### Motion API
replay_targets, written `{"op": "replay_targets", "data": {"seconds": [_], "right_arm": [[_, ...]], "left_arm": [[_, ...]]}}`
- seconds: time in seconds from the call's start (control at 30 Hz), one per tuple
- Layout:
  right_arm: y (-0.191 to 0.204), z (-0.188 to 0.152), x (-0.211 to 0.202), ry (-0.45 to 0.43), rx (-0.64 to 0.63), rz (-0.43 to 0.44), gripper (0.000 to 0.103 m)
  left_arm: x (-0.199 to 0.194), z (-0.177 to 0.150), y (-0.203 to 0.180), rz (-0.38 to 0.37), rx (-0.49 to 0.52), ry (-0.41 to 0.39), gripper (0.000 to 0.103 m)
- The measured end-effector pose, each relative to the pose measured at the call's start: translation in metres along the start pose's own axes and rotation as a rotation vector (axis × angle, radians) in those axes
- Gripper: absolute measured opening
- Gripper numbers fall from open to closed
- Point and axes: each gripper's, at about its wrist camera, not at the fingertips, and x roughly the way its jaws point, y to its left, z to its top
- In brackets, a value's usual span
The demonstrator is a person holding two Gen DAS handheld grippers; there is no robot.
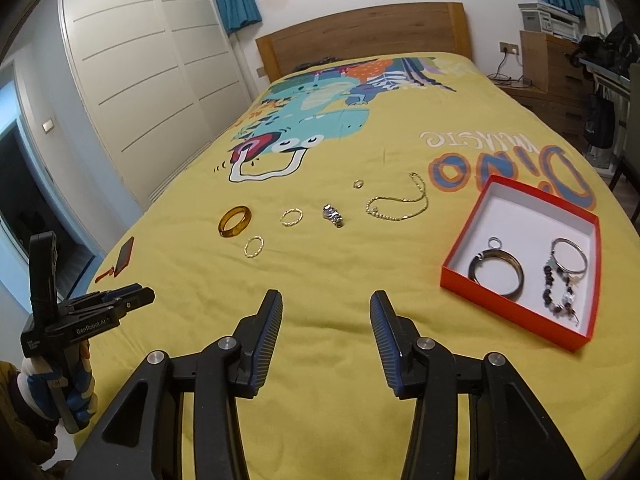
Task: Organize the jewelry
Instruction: 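Move both open tools back over the remaining jewelry, then grasp the twisted silver hoop with the left tool while the right tool grasps the watch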
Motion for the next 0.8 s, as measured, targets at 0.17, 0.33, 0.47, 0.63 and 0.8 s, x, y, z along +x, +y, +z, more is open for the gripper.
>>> {"op": "replay_targets", "data": {"seconds": [0.17, 0.33, 0.47, 0.63, 0.8], "right_arm": [[0.001, 0.014, 0.037, 0.037, -0.023, 0.014, 0.046], [0.001, 0.031, 0.084, 0.086, -0.049, 0.031, 0.046], [0.001, 0.048, 0.124, 0.116, -0.068, 0.045, 0.046], [0.002, 0.067, 0.171, 0.146, -0.097, 0.049, 0.046], [-0.001, 0.089, 0.215, 0.159, -0.115, 0.048, 0.047]], "left_arm": [[0.041, 0.021, 0.006, -0.028, -0.016, 0.037, 0.035], [0.096, 0.043, 0.014, -0.017, -0.046, 0.081, 0.035], [0.133, 0.060, 0.017, -0.016, -0.059, 0.106, 0.029], [0.171, 0.071, 0.018, -0.014, -0.052, 0.139, 0.027], [0.194, 0.076, 0.013, -0.020, -0.013, 0.159, 0.019]]}}
